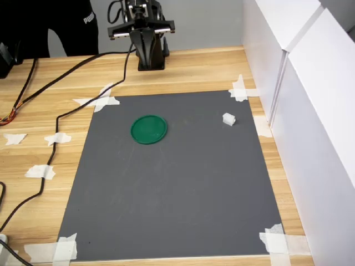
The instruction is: Grasp a white terminal and put it on the green lid.
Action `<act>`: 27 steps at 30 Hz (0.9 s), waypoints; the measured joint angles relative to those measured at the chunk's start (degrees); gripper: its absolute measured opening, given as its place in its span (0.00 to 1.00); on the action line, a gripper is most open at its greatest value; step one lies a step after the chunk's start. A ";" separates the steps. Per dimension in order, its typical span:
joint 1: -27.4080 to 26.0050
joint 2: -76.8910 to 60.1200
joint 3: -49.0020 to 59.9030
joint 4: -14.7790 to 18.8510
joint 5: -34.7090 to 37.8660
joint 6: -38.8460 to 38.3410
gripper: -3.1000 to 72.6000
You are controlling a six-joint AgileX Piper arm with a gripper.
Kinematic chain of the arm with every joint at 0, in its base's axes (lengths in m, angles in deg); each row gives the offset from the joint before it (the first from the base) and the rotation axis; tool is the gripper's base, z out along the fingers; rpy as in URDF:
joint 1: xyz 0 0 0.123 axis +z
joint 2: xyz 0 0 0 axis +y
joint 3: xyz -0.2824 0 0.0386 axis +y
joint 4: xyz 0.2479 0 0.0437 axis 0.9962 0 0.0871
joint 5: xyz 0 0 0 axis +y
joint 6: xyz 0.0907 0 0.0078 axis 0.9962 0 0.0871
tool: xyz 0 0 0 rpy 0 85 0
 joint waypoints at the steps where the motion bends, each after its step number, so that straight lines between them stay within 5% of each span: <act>1: 0.04 1.52 -1.41 0.00 1.03 0.00 0.02; 9: 9.42 13.71 -10.18 -2.88 4.39 -3.45 0.02; 16: 19.07 24.74 -19.05 -8.62 16.32 -8.54 0.02; 23: 22.50 34.51 -26.93 -9.03 18.89 -13.06 0.04; 27: 24.54 38.23 -29.52 -7.91 19.96 -18.45 0.14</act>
